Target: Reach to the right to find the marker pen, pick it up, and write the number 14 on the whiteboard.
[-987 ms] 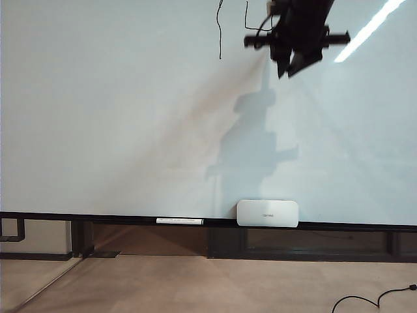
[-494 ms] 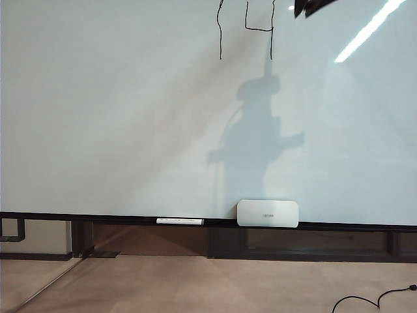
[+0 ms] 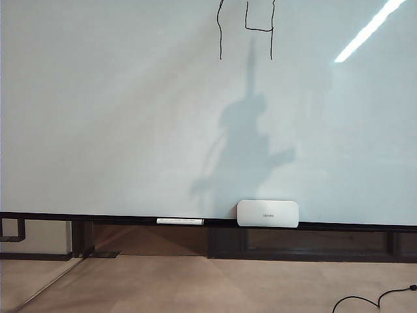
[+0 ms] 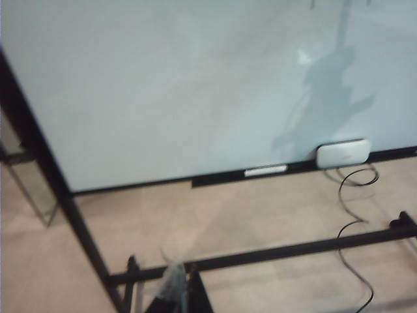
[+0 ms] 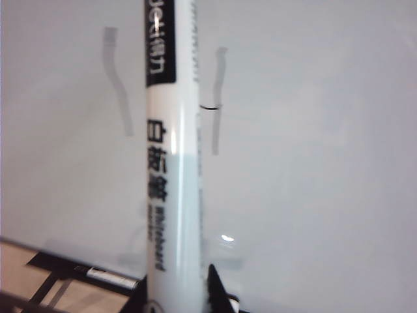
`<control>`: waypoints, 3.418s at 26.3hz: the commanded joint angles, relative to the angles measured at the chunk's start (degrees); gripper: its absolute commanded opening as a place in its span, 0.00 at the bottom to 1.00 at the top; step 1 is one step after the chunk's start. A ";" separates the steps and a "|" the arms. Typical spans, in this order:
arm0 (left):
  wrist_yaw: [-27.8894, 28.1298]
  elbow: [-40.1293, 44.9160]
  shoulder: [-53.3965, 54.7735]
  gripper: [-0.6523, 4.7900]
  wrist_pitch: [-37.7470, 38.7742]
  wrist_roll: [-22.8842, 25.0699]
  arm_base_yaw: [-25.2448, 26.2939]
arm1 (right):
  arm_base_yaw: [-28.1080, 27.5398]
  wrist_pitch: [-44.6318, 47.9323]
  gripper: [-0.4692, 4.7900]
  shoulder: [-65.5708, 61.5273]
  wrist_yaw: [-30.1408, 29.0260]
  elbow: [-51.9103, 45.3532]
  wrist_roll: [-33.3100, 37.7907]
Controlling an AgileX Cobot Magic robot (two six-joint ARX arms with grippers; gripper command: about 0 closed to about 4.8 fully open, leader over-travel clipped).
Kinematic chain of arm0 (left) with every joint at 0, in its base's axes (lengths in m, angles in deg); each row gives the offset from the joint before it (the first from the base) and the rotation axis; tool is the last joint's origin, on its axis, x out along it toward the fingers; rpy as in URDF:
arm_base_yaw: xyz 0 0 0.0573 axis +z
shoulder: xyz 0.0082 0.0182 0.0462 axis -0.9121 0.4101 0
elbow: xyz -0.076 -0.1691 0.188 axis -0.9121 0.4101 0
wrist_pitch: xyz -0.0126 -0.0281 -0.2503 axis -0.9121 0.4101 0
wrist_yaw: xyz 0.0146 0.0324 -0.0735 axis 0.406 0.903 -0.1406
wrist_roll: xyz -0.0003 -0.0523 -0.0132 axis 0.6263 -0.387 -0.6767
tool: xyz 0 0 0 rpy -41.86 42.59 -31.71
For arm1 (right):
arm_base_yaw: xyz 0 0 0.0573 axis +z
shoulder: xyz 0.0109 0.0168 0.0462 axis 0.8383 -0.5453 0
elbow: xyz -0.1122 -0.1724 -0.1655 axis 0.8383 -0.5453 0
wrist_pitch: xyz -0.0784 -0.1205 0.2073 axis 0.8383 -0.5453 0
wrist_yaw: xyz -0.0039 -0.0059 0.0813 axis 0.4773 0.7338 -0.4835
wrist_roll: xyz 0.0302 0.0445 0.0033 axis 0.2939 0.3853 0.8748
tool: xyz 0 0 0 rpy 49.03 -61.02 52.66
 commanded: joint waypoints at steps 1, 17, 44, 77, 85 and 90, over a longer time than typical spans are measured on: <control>1.20 -2.62 -1.22 0.11 4.63 -1.07 0.68 | 2.45 0.13 0.09 4.44 0.22 -2.73 -0.98; -7.41 -9.94 -2.12 0.11 18.67 -1.42 14.86 | 14.43 -4.57 0.09 32.59 12.35 -25.35 -2.64; -28.22 4.79 -2.12 0.11 -3.30 -8.70 31.85 | 17.25 -15.43 0.09 58.95 9.03 -43.74 2.54; -34.18 36.59 -2.16 0.11 -41.27 -15.76 32.04 | 17.25 10.49 0.09 65.88 -5.62 -69.42 8.17; -32.87 38.14 -2.16 0.11 -42.91 -13.70 32.06 | 17.20 10.62 0.09 65.85 -6.23 -71.10 6.49; -30.05 39.74 -2.16 0.11 -42.82 -14.97 32.06 | 17.18 11.04 0.09 65.85 -5.86 -73.83 6.62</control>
